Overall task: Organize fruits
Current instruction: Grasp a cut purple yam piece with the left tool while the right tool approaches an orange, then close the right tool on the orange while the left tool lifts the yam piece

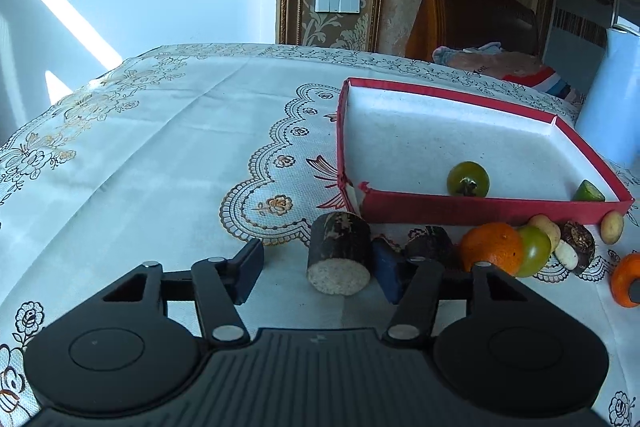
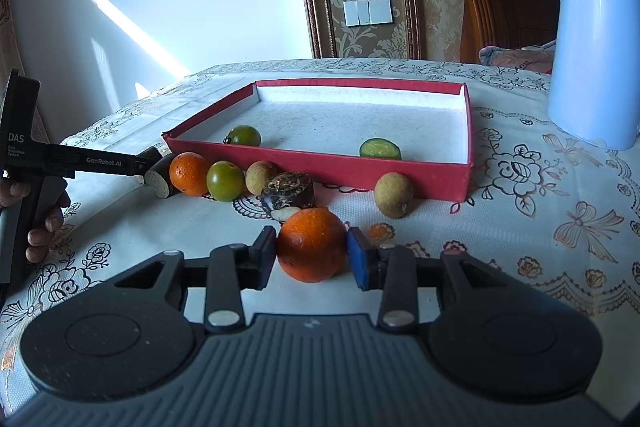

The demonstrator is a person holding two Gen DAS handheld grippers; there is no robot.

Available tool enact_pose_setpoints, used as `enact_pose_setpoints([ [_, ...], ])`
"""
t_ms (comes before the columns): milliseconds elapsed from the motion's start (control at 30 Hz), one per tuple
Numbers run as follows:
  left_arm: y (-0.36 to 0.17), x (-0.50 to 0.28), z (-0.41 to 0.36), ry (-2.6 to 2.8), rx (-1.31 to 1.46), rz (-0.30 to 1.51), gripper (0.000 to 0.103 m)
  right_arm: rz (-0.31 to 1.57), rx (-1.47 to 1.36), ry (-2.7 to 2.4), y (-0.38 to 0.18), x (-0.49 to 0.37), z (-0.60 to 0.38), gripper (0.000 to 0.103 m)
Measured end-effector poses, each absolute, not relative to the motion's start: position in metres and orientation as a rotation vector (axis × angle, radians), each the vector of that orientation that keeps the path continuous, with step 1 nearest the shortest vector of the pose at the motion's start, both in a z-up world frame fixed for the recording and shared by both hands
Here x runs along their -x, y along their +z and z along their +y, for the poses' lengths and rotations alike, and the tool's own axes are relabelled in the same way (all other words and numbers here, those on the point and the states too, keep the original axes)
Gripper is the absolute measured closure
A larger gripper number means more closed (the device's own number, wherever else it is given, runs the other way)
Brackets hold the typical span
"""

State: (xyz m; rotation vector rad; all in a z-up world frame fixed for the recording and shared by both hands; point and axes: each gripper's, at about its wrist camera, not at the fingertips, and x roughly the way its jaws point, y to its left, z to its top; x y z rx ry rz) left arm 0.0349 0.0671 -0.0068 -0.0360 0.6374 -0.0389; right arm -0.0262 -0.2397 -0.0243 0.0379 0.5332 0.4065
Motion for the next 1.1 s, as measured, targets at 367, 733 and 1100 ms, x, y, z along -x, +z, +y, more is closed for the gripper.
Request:
enact_pose_setpoints([
  [367,-0.01,-0.029,0.052,-0.028,-0.028,0.623,0.071,0.532,-0.023,0.4,-0.024,0.027,-0.237,0.067],
  [733,-0.01,-0.026,0.057,-0.03,0.005,0.612,0.071,0.54,-0.005,0.391,-0.024,0.022,-0.231,0.066],
  [1100,-0.005,-0.014,0.061,-0.016,0.032,0.552,0.071,0.516,0.019,0.364,-0.023,0.025,-0.226,0.067],
])
